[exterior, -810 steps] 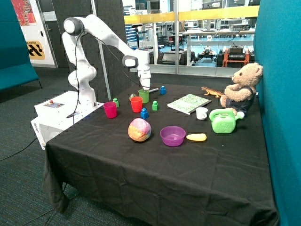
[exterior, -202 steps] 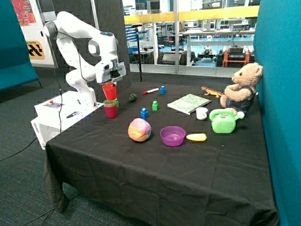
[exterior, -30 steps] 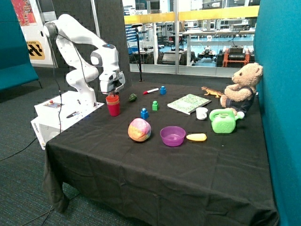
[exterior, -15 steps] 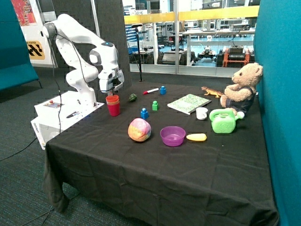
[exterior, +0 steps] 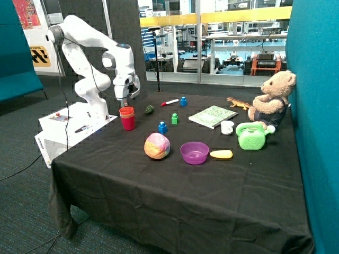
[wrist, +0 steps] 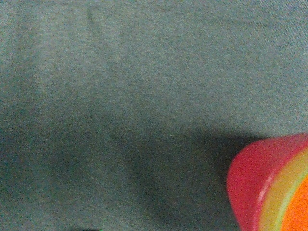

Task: Stack the cups

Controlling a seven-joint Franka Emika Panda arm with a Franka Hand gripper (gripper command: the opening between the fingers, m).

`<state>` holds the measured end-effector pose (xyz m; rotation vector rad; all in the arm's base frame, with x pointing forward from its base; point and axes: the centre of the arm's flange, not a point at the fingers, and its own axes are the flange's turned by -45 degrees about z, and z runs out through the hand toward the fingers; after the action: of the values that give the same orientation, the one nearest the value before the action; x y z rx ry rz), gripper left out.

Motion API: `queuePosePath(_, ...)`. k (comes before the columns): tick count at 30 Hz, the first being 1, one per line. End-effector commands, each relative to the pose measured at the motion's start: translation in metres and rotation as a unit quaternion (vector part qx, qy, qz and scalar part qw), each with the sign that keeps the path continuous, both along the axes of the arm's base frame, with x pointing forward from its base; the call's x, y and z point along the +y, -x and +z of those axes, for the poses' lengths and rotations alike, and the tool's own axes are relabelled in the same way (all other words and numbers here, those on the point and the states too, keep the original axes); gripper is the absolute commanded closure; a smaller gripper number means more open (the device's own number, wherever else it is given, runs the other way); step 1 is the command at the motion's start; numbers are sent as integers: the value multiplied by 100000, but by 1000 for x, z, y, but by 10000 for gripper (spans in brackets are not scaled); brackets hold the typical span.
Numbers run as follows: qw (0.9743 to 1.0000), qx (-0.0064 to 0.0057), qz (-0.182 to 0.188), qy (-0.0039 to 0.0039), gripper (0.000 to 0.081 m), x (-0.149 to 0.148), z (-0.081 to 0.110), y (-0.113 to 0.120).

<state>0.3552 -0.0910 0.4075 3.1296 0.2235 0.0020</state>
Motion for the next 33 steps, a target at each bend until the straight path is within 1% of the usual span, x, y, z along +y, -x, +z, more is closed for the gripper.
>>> queuePosePath(1, 99938, 86, 3500, -192, 108, 17, 7, -10)
queuePosePath(5, 99889, 88, 4698, -191, 119, 23, 10, -17)
queuePosePath(7, 99846, 90, 5553, -190, 103, 26, 10, -21)
queuePosePath(8, 99832, 91, 5788, -190, 134, 27, 10, -23)
queuePosePath(10, 99793, 92, 6430, -190, 115, 29, 10, -27)
queuePosePath(11, 99778, 92, 6656, -189, 130, 30, 10, -29)
queuePosePath(17, 99650, 95, 8361, -188, 147, 38, 9, -36)
queuePosePath(21, 99640, 96, 8476, -188, 151, 39, 8, -39)
queuePosePath(22, 99601, 96, 8916, -187, 151, 39, 8, -40)
queuePosePath(23, 99635, 96, 8532, -188, 151, 38, 8, -40)
queuePosePath(24, 99599, 97, 8947, -187, 151, 38, 8, -41)
queuePosePath(27, 99654, 95, 8308, -188, 151, 35, 7, -42)
queuePosePath(28, 99623, 96, 8670, -187, 151, 34, 7, -43)
queuePosePath(31, 99650, 95, 8357, -188, 154, 32, 6, -46)
queuePosePath(32, 99613, 96, 8791, -187, 153, 32, 6, -46)
queuePosePath(33, 99650, 95, 8357, -188, 154, 31, 6, -47)
